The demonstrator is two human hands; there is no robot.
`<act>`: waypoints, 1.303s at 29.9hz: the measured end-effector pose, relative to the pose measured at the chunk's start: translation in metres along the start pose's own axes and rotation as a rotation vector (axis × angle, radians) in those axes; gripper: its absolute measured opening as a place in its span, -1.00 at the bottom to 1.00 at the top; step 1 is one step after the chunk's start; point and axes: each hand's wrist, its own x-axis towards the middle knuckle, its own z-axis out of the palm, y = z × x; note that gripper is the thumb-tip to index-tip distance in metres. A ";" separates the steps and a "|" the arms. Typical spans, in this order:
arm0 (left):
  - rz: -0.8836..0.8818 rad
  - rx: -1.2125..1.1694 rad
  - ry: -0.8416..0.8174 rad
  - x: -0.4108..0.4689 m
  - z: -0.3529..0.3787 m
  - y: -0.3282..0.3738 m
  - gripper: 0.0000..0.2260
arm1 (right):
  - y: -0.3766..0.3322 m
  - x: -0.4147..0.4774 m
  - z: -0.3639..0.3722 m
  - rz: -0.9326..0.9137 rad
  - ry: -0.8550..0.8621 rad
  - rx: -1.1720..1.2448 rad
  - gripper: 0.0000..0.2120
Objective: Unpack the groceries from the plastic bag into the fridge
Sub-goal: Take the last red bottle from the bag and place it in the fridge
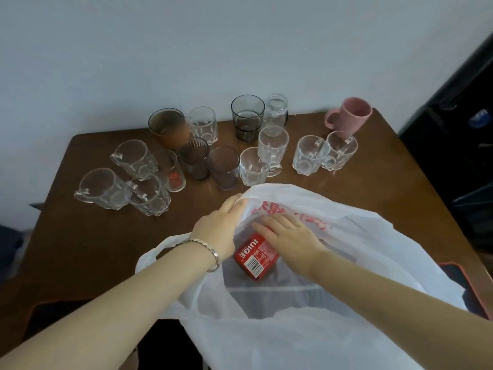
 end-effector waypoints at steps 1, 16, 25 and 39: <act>0.004 -0.005 -0.002 -0.001 0.001 0.000 -0.30 | 0.004 0.005 0.008 0.052 -0.055 -0.025 -0.36; 0.044 0.126 -0.055 -0.011 0.009 0.001 -0.25 | -0.004 -0.039 -0.029 0.454 -0.064 0.621 -0.81; 0.147 0.224 0.149 -0.056 -0.025 0.065 -0.60 | 0.003 -0.155 -0.085 0.705 0.267 0.718 -0.82; 0.764 0.291 0.045 -0.203 0.037 0.464 -0.76 | -0.016 -0.582 -0.156 1.280 0.710 0.559 -0.76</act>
